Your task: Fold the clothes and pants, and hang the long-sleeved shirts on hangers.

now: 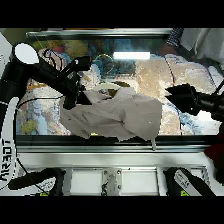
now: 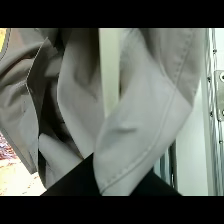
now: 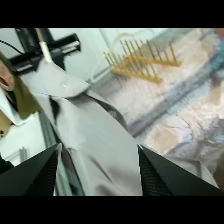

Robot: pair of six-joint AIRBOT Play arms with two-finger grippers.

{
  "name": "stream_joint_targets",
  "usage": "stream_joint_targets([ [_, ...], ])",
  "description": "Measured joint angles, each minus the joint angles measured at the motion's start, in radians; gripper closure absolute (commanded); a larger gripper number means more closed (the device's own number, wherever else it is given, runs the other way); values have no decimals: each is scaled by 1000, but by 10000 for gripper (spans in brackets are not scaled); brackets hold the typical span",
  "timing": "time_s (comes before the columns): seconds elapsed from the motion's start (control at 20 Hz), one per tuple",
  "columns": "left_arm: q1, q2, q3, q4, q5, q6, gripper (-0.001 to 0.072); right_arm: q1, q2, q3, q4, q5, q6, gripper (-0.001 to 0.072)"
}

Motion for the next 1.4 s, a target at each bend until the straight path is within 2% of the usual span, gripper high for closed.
stream_joint_targets([
  [0.35,0,0,0,0,-3,0,693,83,-6,0,-124,-24,0,193],
  [0.65,0,0,0,-1,-3,1,693,170,-58,0,-161,-37,0,193],
  [1.0,0,0,0,0,-3,1,693,277,-154,0,-90,-51,-28,195],
  [1.4,0,0,0,6,-3,1,693,312,-179,0,-45,-68,-72,196],
])
